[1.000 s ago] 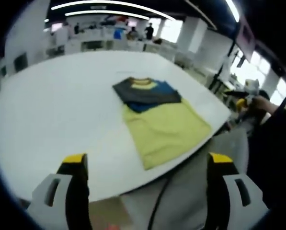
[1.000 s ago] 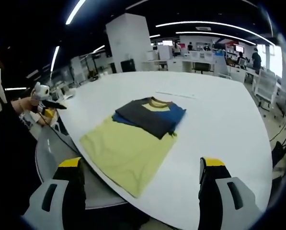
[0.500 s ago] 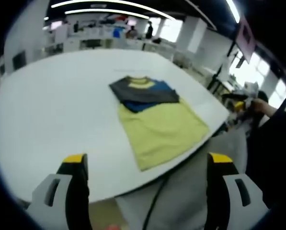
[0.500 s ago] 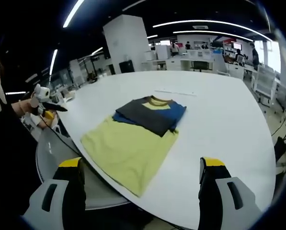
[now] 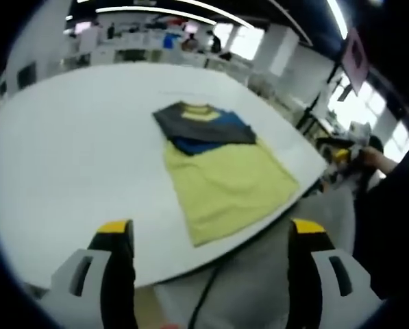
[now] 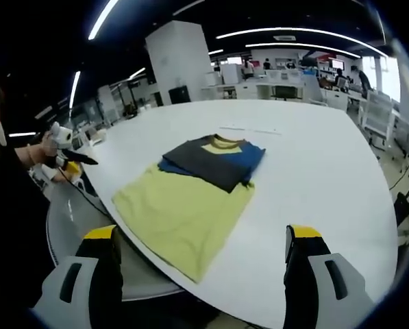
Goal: Fold the garment on the visible template until the final outline fits inside the template.
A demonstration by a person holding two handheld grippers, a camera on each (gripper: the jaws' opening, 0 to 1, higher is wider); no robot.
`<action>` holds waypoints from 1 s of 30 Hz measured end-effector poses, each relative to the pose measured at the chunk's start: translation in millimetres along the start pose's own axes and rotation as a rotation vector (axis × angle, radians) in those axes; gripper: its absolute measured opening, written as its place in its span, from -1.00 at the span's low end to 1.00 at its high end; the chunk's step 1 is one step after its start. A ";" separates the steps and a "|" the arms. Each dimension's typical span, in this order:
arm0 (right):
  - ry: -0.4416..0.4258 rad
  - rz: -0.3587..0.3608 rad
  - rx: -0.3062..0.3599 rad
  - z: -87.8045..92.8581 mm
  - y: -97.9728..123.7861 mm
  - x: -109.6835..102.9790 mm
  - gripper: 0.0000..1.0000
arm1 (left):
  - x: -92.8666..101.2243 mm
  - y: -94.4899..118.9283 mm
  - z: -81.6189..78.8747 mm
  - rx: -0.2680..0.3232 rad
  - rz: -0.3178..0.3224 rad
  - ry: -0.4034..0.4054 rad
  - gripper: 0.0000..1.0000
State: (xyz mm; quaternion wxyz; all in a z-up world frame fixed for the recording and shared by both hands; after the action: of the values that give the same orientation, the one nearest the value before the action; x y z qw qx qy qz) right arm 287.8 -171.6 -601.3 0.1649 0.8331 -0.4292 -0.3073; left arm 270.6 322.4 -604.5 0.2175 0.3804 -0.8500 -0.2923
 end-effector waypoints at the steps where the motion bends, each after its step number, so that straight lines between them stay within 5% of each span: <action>1: 0.000 -0.003 0.004 0.9 -1.3 0.0 0.99 | 0.3 -1.3 0.4 -0.001 0.001 0.000 0.69; 5: 0.007 -0.009 0.038 2.6 -5.0 -0.4 0.93 | 2.9 -16.2 6.3 -0.036 0.014 -0.006 0.61; 9: 0.003 -0.028 -0.008 13.6 -11.4 -0.8 0.63 | 5.9 -31.0 11.0 -0.061 0.028 -0.017 0.56; 30: -0.115 -0.017 -0.148 58.2 -40.3 4.7 -0.04 | 0.2 -68.2 29.5 -0.102 0.023 -0.063 -0.02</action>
State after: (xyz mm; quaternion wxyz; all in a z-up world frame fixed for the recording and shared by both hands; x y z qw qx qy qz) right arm 276.5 -152.8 -668.8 0.1985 0.8032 -0.4071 -0.3869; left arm 288.5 295.1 -671.3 0.2131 0.3495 -0.8448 -0.3446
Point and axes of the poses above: the point that each gripper's makers call its tool centre point, and the gripper's own axes: y roughly backward along the fingers, x roughly to its right, z roughly out of its underside, the point moved 9 cm from there along y, roughly backward along the fingers, and after that the axes turned 14 degrees about -y, right-handed, at the moved point
